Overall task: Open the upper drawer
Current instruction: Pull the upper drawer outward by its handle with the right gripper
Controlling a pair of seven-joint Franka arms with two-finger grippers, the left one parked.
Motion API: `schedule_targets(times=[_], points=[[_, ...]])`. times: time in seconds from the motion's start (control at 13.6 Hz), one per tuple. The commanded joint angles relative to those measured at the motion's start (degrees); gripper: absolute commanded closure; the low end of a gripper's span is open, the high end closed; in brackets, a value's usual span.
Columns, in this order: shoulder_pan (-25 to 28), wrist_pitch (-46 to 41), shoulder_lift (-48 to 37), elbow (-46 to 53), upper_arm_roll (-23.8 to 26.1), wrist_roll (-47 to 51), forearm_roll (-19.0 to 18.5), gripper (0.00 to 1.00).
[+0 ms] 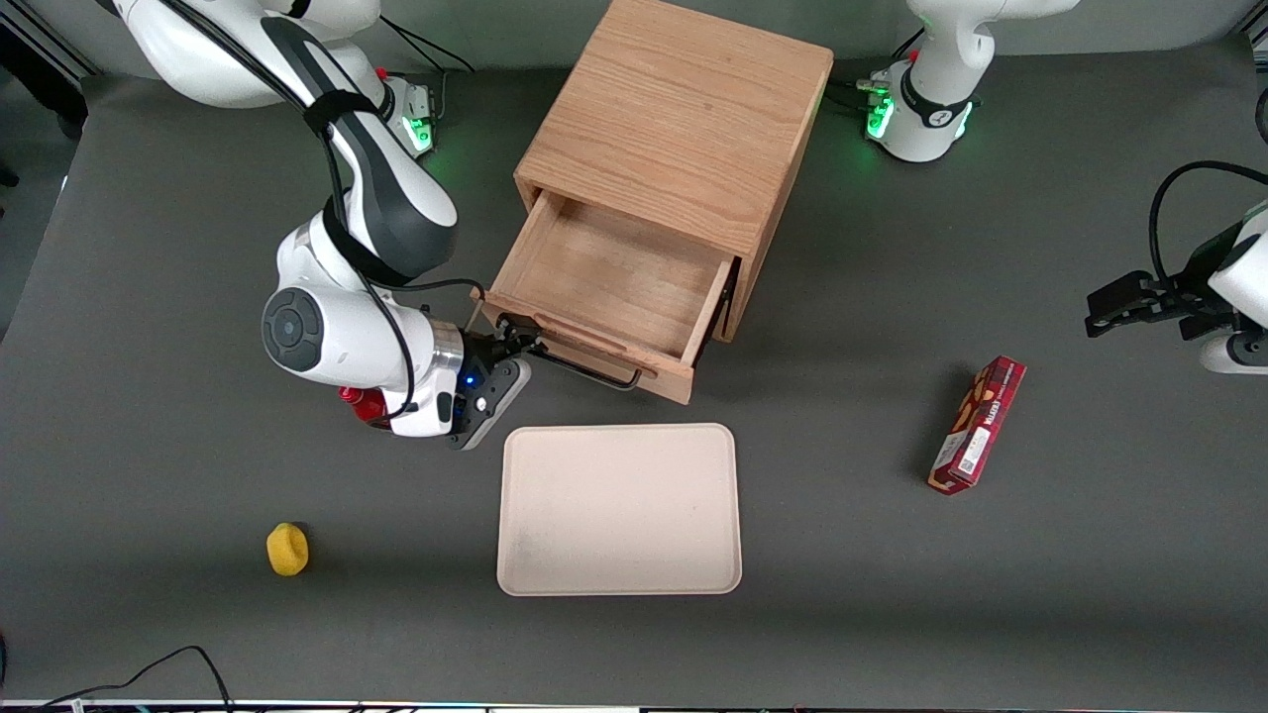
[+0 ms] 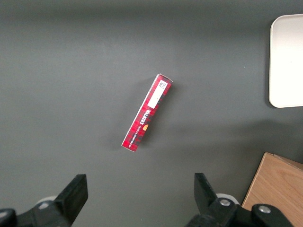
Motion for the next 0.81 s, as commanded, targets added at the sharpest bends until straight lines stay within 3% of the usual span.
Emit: schedule_targets(times=[0.0, 0.74], points=[[0.7, -0.6, 0.1, 1.4, -2.4, -2.4, 1.3, 0.00], [0.8, -0.6, 0.4, 2.4, -6.1, -5.5, 1.3, 0.00]])
